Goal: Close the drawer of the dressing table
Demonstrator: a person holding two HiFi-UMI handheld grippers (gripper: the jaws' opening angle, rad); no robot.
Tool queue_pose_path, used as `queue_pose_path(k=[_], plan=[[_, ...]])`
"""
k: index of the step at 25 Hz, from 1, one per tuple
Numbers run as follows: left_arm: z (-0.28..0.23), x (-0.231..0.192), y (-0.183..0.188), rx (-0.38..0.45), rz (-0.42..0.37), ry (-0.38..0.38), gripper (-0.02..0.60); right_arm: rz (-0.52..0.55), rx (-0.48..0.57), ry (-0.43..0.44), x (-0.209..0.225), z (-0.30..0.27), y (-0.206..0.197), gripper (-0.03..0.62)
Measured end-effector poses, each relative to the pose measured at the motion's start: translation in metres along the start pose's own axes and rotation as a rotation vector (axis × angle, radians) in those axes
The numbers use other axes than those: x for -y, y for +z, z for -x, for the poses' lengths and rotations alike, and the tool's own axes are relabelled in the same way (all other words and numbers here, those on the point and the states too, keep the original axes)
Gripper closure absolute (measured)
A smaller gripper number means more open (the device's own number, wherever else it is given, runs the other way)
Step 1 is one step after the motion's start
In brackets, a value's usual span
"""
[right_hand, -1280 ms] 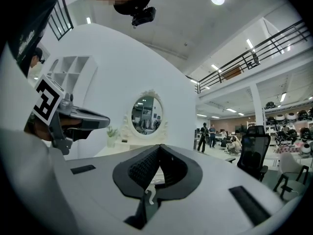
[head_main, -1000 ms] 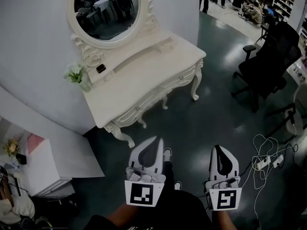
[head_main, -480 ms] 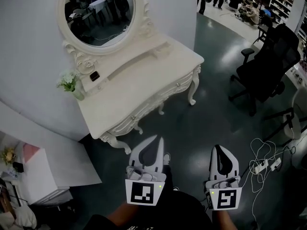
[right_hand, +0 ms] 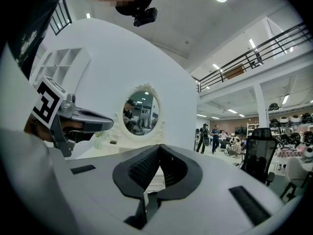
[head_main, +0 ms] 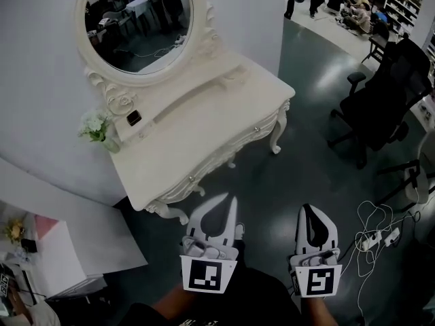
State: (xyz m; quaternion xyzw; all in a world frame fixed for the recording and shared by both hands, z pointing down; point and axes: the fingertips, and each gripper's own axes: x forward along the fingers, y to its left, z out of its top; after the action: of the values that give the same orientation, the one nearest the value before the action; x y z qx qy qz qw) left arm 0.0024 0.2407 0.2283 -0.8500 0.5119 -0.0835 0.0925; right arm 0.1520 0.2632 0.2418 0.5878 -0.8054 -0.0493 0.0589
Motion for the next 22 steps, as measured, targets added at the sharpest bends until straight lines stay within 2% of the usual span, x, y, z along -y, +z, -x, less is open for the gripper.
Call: queue_pose_path(k=[3, 6, 16, 22], plan=[[-0.010, -0.014, -0.003, -0.007, 0.017, 0.009, 0.581, 0.017, 0.027, 0.022, -0.002, -0.018, 0.007, 0.595], [-0.022, -0.027, -0.007, -0.015, 0.039, 0.007, 0.580, 0.013, -0.008, -0.002, 0.001, -0.032, 0.004, 0.595], [-0.067, -0.058, -0.013, -0.008, 0.029, -0.025, 0.581, 0.019, -0.012, -0.008, 0.001, -0.084, 0.005, 0.595], [-0.092, -0.078, -0.023, -0.015, 0.050, -0.027, 0.580, 0.014, -0.019, -0.021, 0.007, -0.114, 0.004, 0.595]])
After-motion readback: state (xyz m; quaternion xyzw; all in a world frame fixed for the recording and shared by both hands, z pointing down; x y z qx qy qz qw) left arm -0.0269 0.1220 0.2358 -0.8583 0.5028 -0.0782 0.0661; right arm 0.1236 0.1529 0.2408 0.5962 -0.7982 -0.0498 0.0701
